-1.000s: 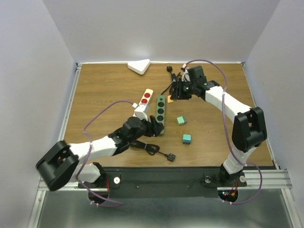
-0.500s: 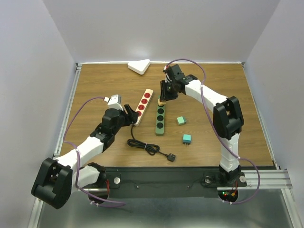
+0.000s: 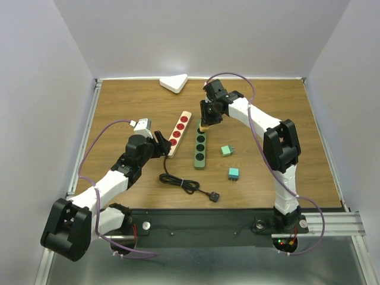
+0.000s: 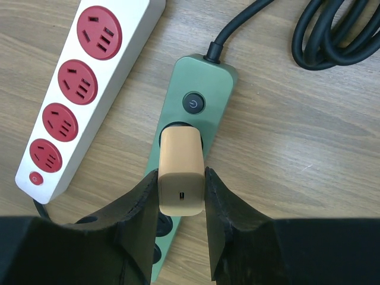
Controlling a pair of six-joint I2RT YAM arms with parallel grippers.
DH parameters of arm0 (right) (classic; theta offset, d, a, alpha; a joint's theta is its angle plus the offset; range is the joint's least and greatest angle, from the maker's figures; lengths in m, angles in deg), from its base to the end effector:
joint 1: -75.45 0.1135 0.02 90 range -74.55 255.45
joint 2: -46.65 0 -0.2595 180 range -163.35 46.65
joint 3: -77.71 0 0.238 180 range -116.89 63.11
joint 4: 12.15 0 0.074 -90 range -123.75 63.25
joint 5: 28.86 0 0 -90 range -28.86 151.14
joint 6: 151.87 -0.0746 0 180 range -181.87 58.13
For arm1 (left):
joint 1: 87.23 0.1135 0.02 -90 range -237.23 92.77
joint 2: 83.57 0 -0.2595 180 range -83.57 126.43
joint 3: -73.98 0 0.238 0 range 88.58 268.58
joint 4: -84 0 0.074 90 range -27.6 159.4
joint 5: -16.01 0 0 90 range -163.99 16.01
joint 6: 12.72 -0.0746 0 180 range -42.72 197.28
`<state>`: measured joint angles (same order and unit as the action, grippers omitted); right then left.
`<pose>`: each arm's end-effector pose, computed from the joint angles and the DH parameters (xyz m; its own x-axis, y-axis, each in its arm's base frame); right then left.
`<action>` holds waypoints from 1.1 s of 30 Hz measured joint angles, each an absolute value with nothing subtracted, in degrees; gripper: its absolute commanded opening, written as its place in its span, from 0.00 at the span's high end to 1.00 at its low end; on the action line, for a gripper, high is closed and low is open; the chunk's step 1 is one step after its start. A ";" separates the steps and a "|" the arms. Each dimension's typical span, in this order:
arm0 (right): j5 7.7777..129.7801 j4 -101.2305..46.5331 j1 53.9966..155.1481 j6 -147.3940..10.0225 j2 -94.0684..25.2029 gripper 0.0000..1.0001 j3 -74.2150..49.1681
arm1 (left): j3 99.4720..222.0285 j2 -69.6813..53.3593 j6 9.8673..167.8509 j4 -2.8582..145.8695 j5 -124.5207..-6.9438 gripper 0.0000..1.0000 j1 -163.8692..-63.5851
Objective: Insert the plug
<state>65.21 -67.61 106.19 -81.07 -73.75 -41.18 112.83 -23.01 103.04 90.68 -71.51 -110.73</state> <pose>0.4014 0.2449 0.2066 -0.8591 -0.1293 -0.4952 -0.2759 0.9319 0.2355 0.2344 -0.1054 0.2129 -0.4040 -0.2978 -0.8649 0.2899 0.8551 -0.4298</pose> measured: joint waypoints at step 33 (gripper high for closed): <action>61.72 -69.89 107.98 -81.12 -75.11 1.00 -43.93 | 112.83 -23.01 101.88 89.32 -70.53 0.30 -110.36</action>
